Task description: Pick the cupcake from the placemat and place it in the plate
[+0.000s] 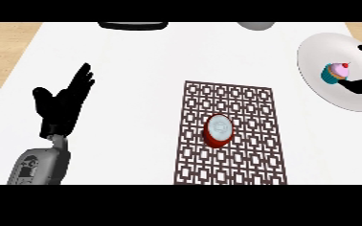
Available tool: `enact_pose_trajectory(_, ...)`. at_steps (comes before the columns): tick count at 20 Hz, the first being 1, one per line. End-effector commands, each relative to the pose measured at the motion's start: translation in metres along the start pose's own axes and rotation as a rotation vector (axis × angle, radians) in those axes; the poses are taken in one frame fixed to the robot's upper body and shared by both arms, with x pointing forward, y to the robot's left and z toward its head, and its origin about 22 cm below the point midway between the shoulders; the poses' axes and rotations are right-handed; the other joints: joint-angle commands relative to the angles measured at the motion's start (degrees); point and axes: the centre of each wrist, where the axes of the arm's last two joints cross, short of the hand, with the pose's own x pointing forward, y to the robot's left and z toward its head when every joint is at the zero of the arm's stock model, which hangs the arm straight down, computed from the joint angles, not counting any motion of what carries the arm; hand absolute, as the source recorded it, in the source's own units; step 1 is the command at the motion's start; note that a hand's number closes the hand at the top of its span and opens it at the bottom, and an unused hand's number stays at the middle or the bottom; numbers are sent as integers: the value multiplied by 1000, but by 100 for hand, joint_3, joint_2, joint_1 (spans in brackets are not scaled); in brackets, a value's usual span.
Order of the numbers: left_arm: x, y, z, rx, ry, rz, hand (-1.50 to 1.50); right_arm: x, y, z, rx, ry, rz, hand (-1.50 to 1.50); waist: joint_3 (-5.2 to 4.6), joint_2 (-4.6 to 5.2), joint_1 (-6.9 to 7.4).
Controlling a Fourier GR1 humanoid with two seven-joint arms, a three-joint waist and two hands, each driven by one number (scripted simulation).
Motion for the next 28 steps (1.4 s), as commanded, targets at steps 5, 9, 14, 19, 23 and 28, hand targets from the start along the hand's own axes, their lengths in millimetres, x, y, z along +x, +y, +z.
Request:
enact_pose_trajectory(5, -9, 1, 4, 16, 12, 1, 0, -13, -7, 5, -151, -284, -158, -150, 6, -31, -86)
enact_pose_trajectory(9, -3, -3, 3, 29, 21, 2, 0, 19, -19, -12, -147, -410, -413, -150, -11, -103, -190)
enact_pose_trajectory(14, -7, -5, 8, 32, 27, -1, 0, 16, -25, -14, -96, -242, -635, -150, -14, -91, -167)
enact_pose_trajectory(19, -8, 15, 5, 38, 18, -15, 0, -10, -60, -6, 51, -198, -745, -150, -14, -69, -151)
enact_pose_trajectory(23, -8, 3, -3, 16, 10, -6, 0, -36, -55, 8, 52, -230, -752, -150, -9, -46, -122)
enact_pose_trajectory(28, -6, 2, -4, -2, 24, 8, 0, -54, -72, 19, 20, -256, -734, -150, -7, -41, -114)
